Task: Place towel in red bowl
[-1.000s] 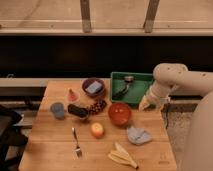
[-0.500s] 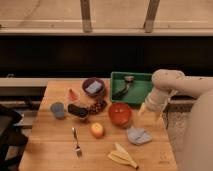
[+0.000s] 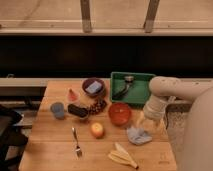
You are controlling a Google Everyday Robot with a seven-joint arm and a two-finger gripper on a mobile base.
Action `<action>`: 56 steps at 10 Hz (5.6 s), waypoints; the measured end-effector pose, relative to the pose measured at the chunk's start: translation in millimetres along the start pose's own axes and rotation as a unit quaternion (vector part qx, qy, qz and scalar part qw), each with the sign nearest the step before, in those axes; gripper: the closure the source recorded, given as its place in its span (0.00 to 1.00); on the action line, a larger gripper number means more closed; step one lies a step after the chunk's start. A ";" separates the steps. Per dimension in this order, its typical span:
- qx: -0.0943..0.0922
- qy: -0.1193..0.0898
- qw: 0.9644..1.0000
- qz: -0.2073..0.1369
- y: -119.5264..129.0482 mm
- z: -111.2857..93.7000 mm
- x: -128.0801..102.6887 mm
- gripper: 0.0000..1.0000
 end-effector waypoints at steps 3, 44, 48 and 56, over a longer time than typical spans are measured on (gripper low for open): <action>0.000 0.000 1.000 0.001 -0.3 0.1 0.0 0.38; -0.075 -0.044 0.987 -0.132 128.4 -4.9 -68.4 0.62; -0.090 -0.028 0.983 -0.160 137.6 9.9 -66.6 0.39; -0.106 -0.028 0.981 -0.163 136.1 10.5 -66.4 0.39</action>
